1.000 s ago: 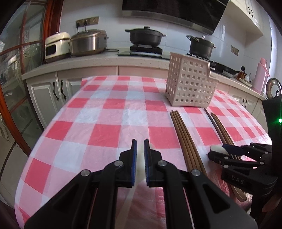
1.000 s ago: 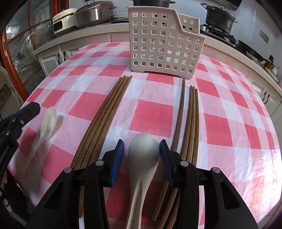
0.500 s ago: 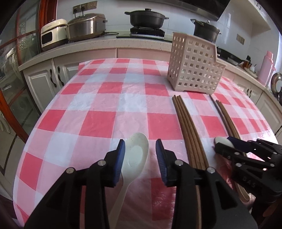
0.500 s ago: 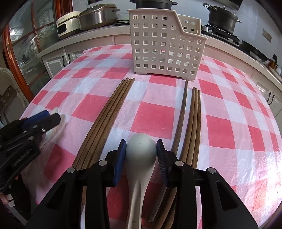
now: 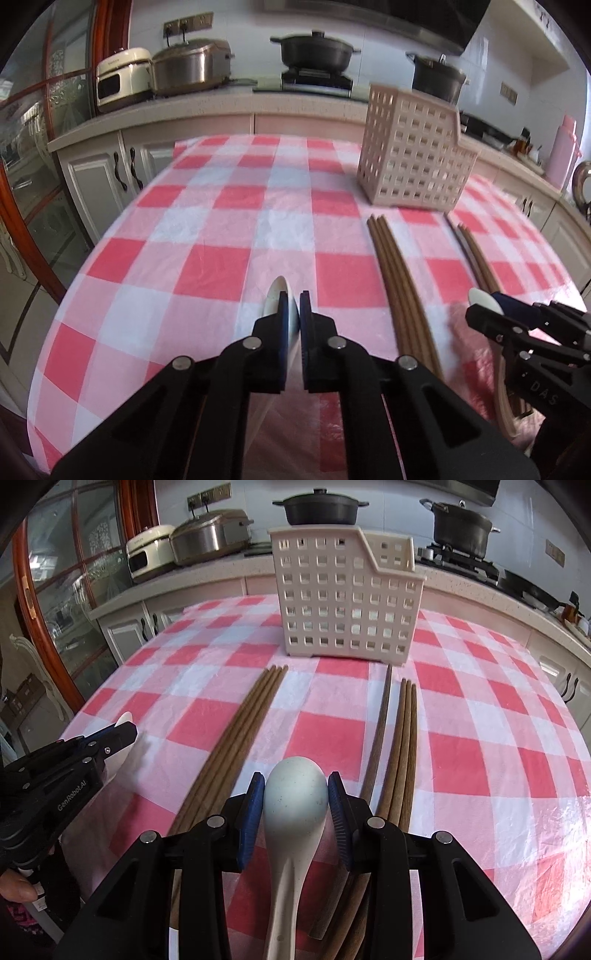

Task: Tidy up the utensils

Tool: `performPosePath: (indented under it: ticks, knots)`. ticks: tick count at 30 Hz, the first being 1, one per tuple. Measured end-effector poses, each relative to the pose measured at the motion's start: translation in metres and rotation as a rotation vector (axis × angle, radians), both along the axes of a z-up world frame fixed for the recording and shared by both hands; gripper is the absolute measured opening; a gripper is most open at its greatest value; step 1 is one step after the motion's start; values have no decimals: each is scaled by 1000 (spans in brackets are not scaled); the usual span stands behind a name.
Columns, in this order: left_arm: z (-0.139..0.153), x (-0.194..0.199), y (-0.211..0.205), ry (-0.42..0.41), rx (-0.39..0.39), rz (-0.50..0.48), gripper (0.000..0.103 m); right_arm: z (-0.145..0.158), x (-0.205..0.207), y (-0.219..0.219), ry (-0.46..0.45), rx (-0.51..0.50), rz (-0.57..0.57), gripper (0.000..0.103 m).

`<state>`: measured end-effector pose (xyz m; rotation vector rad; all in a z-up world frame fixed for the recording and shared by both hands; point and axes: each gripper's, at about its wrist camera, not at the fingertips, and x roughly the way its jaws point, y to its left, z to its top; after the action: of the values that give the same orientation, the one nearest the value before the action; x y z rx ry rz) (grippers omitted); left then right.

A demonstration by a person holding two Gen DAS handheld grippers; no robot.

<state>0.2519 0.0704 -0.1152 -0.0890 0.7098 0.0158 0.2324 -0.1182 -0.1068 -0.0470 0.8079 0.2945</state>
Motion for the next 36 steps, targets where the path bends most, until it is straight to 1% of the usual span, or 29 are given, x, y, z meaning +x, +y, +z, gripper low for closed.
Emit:
performPosePath:
  ticks: [4,7,12,19,22,24,30,36]
  knots:
    - [15,-9,1,-70,-16,-10,6,10,-4,-5,-46,21,-8,33]
    - [22,-14,-1,-106,-18,-18,6,19,-7,-10,-82,40,-18,33]
    - [33,-18,-9,-133,-15,-40,6,32,-12,-21,-136,75,-35,33]
    - [56,-21,-23,-186,-8,-80,6,50,-19,-30,-209,92,-36,33]
    - [64,-21,-28,-204,-11,-98,6,56,-20,-32,-228,92,-35,33]
    - [71,-20,-31,-211,-26,-119,6,60,-22,-33,-243,89,-32,33]
    - [87,-13,-32,-237,-45,-139,6,63,-23,-37,-250,96,-36,33]
    - [110,-4,-36,-267,-69,-171,6,77,-22,-37,-292,90,-18,31]
